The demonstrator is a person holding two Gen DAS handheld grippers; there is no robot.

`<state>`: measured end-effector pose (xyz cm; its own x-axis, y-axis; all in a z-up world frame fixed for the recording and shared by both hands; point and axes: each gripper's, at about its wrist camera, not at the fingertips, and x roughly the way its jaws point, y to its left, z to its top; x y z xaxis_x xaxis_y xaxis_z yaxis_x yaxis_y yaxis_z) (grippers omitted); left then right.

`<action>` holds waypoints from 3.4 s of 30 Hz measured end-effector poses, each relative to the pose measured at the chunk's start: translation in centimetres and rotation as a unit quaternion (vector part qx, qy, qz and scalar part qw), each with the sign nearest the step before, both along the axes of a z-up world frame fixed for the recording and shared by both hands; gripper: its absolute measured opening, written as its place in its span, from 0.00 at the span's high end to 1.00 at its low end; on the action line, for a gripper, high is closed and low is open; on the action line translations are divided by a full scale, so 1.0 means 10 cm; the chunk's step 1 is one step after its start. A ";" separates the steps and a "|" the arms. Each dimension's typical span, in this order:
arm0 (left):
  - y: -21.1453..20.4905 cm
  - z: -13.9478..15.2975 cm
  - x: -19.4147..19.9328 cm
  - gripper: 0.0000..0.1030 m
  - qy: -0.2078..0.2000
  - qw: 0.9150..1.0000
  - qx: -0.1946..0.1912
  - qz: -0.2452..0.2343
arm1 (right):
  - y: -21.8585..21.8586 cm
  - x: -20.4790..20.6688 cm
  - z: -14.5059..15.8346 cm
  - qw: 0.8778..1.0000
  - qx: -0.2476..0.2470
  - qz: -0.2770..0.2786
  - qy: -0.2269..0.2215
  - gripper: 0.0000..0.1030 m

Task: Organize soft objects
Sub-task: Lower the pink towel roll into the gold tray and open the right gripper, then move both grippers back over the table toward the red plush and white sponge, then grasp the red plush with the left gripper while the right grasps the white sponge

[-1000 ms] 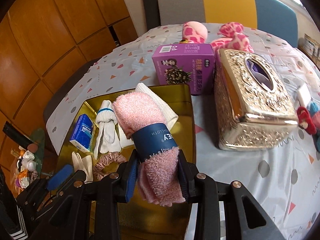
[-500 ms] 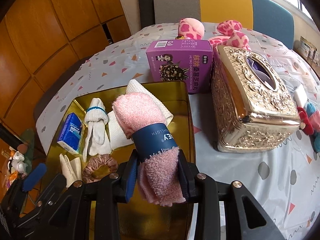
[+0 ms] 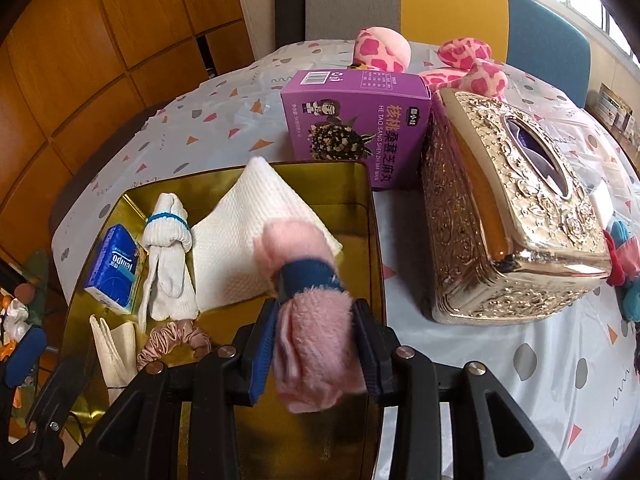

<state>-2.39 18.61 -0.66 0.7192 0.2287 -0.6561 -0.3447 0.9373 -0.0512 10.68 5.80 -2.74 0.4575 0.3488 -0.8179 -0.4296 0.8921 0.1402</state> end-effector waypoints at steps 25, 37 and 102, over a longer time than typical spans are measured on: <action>-0.30 0.28 0.03 0.21 -0.021 0.999 0.023 -0.042 | -1.05 -0.17 0.60 0.993 0.034 -0.051 -0.101 0.60; -1.03 0.53 0.32 0.21 -0.035 0.983 0.029 -0.178 | -3.19 0.23 0.48 0.951 -0.007 -0.297 -0.087 0.60; -3.39 -0.78 1.42 0.67 0.114 0.916 0.018 -0.383 | -4.16 0.60 0.21 0.919 0.179 -0.352 0.004 0.59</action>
